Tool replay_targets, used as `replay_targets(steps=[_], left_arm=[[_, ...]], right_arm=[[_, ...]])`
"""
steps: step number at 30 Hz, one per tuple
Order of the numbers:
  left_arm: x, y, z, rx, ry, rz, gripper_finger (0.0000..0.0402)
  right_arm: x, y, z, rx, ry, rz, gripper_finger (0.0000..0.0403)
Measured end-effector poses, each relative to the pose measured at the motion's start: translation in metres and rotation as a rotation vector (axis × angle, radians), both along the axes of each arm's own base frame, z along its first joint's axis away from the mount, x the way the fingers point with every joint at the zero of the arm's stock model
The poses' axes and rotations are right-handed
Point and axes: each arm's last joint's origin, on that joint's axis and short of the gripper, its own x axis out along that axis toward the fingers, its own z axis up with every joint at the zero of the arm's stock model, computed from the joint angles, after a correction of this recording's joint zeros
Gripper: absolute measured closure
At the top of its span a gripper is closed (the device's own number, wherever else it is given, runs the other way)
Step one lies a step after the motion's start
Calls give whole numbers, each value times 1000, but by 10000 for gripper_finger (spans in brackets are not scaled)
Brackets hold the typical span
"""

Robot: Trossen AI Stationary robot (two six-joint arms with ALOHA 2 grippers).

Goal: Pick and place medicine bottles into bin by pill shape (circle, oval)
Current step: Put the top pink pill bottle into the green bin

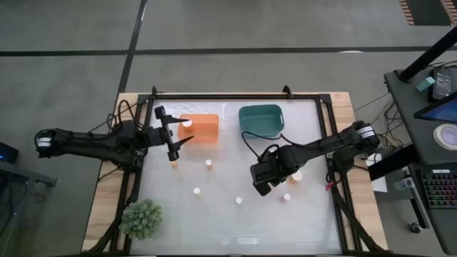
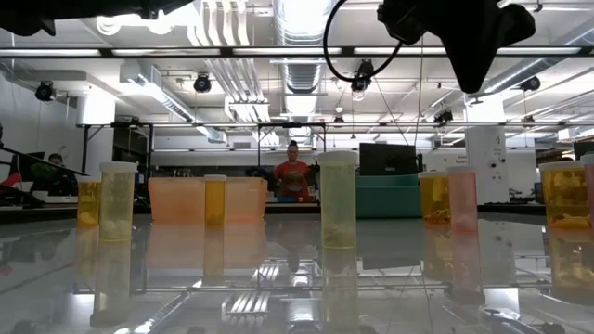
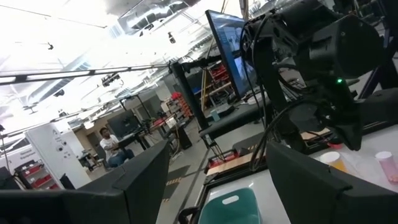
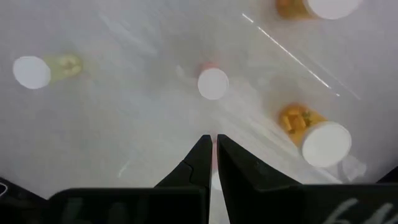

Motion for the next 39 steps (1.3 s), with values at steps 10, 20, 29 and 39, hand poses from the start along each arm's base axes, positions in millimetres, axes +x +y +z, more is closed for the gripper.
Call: replay_targets(steps=[10,20,29,39], left_arm=[[3,0,-1,0,3,-1,150],[3,0,-1,1,-1,-1,150],[3,0,-1,1,-1,-1,150],[3,0,-1,1,0,-1,150]], right_arm=[[0,-2,1,3,-7,-37,348],[-2,-4,-12,-6,17,-92,214],[3,-14,-42,3,-23,-124,171],[6,-18,-63,19,-49,-133,179]])
